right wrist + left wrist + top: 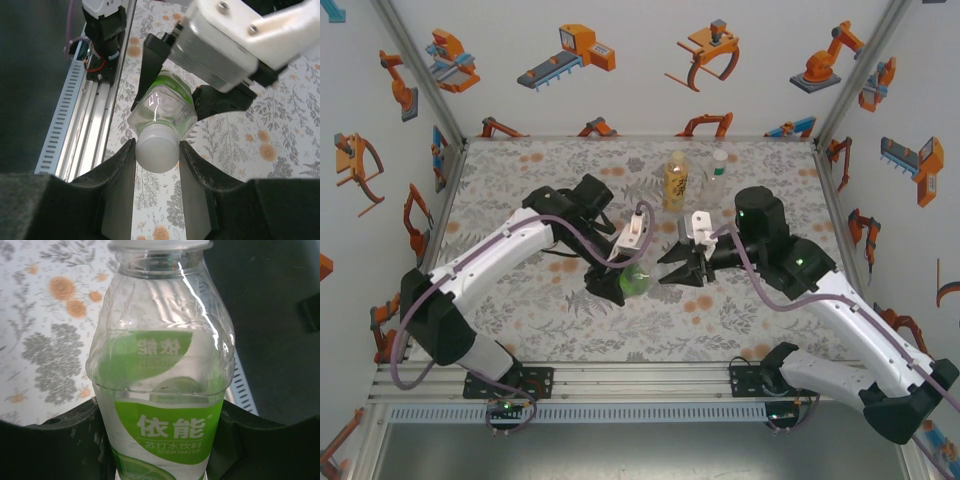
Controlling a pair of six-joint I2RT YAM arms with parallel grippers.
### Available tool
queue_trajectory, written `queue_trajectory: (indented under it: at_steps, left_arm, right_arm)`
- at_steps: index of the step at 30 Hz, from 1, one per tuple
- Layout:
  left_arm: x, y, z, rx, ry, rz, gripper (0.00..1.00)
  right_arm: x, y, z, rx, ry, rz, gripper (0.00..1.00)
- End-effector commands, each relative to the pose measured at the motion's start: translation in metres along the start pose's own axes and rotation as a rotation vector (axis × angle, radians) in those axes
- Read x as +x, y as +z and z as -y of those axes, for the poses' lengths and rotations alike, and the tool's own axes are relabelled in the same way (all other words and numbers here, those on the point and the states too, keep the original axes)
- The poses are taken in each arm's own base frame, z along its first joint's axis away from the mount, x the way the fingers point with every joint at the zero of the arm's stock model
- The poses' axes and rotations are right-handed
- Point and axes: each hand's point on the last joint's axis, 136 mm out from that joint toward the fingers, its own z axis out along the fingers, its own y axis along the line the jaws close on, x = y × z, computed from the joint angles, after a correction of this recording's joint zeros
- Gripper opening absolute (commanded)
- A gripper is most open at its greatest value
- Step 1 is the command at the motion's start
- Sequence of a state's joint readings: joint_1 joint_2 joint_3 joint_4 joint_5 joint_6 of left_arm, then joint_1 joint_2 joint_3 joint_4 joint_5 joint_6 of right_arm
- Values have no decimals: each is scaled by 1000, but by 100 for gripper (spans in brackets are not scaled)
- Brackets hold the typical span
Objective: Screw on the bottle caps
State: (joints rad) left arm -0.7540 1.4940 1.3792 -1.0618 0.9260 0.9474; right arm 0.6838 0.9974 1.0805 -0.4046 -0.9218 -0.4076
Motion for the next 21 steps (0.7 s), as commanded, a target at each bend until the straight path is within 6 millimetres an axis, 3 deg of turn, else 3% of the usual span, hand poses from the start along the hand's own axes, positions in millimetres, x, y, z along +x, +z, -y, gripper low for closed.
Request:
queue_trajectory:
  at_steps: [1,6,11,21]
  left_arm:
    - [-5,-12,-27,-193,56,7,0]
    - [-7,-28,-50,-381,82,26,0]
    - [-6,-43,-68,-535,85,29,0]
    - [7,-58,-98,-715,26,-33,0]
  right_arm:
    - [-10,0,19,101,130,76,0]
    - [-3,-7,53,303,305,106,0]
    - [16,-15,97,526,627,149,0]
    - [44,-4,140,635,1204,313,0]
